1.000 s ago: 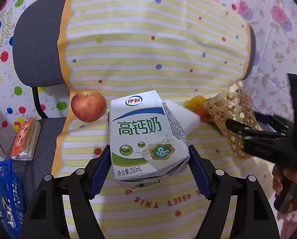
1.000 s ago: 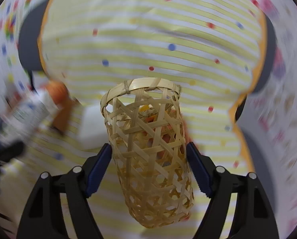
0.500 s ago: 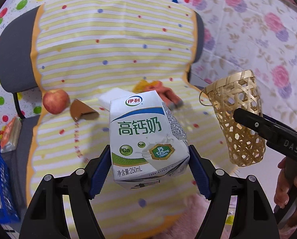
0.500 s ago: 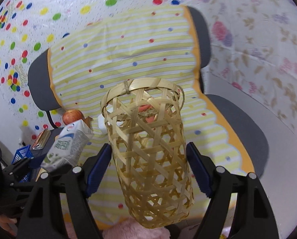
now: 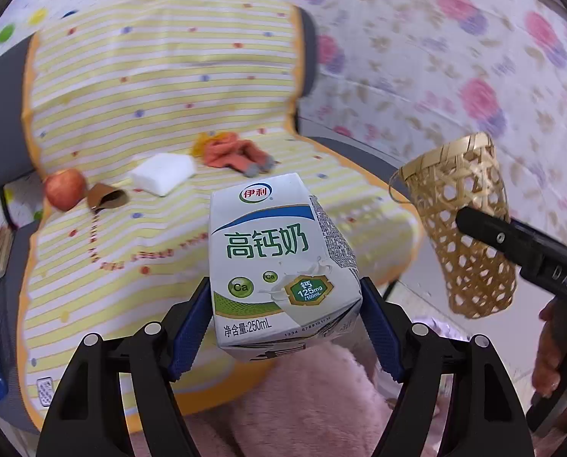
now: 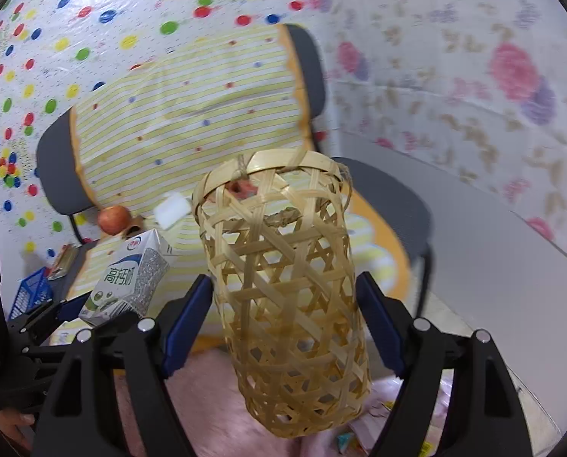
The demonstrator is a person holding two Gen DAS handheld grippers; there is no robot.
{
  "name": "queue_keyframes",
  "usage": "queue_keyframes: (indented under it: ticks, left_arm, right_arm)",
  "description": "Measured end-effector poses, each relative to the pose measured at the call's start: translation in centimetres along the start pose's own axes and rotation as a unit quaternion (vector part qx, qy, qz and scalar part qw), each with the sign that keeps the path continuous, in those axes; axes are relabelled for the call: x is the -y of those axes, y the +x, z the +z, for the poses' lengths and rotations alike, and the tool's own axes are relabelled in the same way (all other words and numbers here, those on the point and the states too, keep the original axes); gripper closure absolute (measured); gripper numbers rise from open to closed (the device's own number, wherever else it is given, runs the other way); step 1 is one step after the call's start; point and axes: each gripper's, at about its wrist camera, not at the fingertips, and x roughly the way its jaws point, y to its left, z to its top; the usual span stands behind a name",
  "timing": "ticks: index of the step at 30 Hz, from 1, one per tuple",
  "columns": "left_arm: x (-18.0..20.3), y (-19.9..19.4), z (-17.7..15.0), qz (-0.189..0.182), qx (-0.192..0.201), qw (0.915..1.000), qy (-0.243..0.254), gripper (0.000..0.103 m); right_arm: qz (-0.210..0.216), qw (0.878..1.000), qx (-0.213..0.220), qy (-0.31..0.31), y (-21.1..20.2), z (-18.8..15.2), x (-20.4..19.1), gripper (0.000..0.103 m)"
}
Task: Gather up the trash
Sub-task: 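Carry the milk carton and bamboo basket over the trash bin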
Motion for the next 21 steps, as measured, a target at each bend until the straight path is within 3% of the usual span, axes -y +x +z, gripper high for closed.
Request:
queue_keyframes:
  ticks: [4,12,17,21]
  left_arm:
    - [2.8,-0.1,-0.8,-0.040,0.000,0.9988,0.030,0.029]
    - [9.0,0.2,-2.6,-0.127,-0.010,0.9872,0.096,0.028]
    - [12.3,1.3,-3.5,-0.170,-0.038,0.9768,0.124,0.028]
    - [14.3,2.8,-3.9,-0.194,-0.065,0.9697,0.133,0.027]
  right_arm:
    - [-0.040,0.999,0.004,0.022,-2.7,-1.8,1.9,0.027]
    - [-0.124,0.989,-0.009,0.080,-7.8,-7.0,6.0,0.026]
    - [-0.156,0.981,-0.015,0.114,-9.9,-9.8,8.0,0.026]
    - [-0.158,0.978,-0.017,0.135,-10.5,-11.1,9.5,0.024]
